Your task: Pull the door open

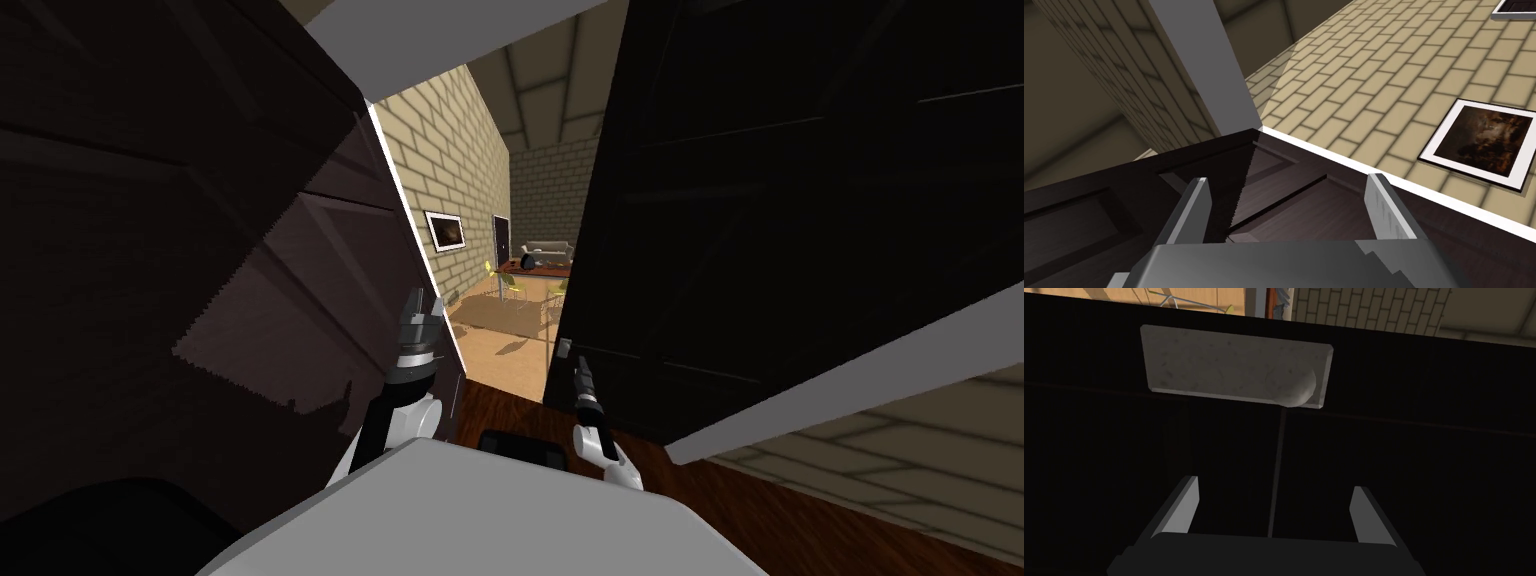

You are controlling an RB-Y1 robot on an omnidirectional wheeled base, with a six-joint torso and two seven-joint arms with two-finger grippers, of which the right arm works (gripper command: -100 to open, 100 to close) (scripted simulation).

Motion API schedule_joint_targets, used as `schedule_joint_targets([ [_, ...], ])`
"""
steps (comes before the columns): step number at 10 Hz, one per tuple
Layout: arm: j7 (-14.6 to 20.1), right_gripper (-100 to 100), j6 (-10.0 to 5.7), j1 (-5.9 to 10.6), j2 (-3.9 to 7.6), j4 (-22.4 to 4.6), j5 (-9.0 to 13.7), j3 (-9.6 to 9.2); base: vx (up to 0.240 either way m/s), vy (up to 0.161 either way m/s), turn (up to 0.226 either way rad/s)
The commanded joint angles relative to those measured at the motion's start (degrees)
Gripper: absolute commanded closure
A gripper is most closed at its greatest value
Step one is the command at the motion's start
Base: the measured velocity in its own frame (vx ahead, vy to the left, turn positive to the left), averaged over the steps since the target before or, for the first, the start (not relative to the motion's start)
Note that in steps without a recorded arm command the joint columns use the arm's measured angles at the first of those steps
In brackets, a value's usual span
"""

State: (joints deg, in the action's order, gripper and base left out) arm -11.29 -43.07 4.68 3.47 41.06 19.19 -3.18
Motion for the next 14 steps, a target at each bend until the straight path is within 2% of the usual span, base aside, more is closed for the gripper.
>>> schedule_joint_targets([
  [1,0.0,-100,-0.34,-0.03,0.07,0.6,0.5,0.53,0.186,0.035,0.122],
  [4,0.0,-100,-1.02,0.11,0.02,1.1,1.2,1.19,0.197,0.049,0.139],
  [5,0.0,-100,-1.13,0.42,-0.03,0.4,1.1,1.09,0.065,0.020,-0.026],
  [6,0.0,100,-1.13,0.42,-0.03,0.4,1.1,1.09,-0.030,0.001,0.003],
  [11,0.0,100,-1.13,0.42,-0.03,0.4,1.1,1.09,-0.009,-0.003,0.006],
  [14,0.3,100,-1.07,0.31,0.49,0.3,1.1,0.78,-0.153,-0.052,0.062],
])
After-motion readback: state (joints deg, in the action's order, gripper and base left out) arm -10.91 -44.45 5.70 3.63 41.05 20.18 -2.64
